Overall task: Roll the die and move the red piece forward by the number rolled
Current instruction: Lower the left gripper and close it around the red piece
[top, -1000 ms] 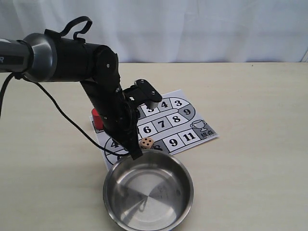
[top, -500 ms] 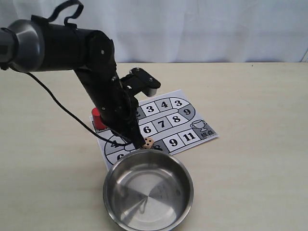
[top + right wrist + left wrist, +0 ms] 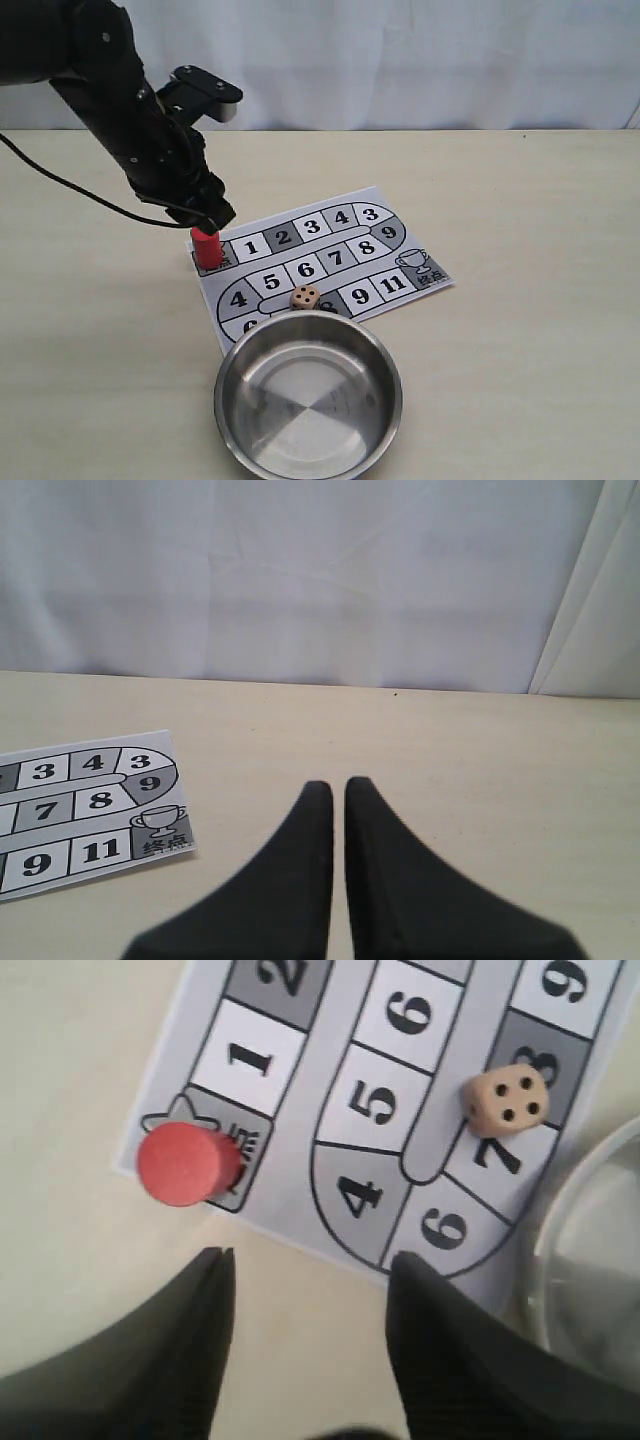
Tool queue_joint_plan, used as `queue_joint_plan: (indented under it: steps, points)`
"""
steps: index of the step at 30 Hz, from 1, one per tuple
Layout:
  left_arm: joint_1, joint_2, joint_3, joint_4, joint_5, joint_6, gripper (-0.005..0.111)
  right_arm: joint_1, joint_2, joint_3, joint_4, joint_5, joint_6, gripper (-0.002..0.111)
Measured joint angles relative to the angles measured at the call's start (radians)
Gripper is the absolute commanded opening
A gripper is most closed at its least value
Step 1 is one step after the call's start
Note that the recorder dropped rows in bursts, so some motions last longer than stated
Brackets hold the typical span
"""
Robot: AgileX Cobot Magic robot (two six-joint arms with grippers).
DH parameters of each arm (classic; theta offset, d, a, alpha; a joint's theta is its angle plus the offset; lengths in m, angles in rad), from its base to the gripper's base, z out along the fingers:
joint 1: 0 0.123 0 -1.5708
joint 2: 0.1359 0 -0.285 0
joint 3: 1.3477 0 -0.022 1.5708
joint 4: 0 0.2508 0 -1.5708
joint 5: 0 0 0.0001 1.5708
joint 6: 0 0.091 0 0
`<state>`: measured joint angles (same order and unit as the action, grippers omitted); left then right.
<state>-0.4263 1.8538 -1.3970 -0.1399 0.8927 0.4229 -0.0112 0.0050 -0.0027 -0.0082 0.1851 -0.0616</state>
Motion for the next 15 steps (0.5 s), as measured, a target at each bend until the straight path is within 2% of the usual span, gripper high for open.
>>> queue_joint_plan:
  steps: [4, 8, 15]
  points:
    - [0.042, 0.000, 0.000, 0.004, -0.053, -0.004, 0.063, 0.000, 0.000, 0.000, 0.000, 0.000, 0.000, 0.004]
    - [0.071, 0.005, 0.000, 0.004, -0.102, -0.004, 0.064, 0.000, 0.000, 0.000, 0.000, 0.000, 0.000, 0.004]
    - [0.076, 0.068, 0.000, -0.022, -0.142, -0.004, 0.064, 0.000, 0.000, 0.000, 0.000, 0.000, 0.000, 0.004]
